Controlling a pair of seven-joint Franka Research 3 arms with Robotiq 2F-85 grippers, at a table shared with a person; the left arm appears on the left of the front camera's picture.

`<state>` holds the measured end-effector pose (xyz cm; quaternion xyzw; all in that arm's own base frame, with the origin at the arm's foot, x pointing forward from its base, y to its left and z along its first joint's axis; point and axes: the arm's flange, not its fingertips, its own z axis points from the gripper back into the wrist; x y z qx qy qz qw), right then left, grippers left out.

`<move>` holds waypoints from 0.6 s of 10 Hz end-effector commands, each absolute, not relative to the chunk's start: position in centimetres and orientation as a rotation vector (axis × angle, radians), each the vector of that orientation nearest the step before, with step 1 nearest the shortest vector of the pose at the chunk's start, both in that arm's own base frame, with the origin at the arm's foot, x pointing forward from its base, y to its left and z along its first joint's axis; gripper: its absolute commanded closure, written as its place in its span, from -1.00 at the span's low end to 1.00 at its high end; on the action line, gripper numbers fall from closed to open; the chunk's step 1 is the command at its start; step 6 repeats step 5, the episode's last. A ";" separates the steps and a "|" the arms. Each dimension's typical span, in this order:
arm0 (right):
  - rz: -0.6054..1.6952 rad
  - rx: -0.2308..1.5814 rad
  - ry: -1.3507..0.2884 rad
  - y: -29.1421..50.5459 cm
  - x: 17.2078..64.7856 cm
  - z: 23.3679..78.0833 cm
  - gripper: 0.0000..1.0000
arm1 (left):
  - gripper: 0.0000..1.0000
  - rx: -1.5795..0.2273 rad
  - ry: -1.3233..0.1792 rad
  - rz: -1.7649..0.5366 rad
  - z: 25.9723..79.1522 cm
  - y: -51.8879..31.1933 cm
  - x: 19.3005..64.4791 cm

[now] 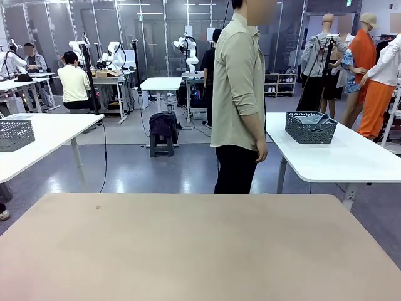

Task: Fold the towels and place them in the basket.
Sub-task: Stack the folded Towel with hook on the right side of the table.

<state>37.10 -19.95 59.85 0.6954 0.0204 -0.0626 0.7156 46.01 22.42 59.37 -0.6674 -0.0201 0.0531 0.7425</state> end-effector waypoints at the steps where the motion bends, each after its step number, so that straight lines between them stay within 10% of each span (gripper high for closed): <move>1: -0.137 1.538 0.049 -19.7 37.1 59.9 -1.00 | -1.00 -1.446 -0.062 0.125 59.6 22.3 45.9; 6: -0.137 1.538 0.049 -19.7 37.1 59.9 -1.00 | -1.00 -1.446 -0.062 0.125 59.6 22.3 45.9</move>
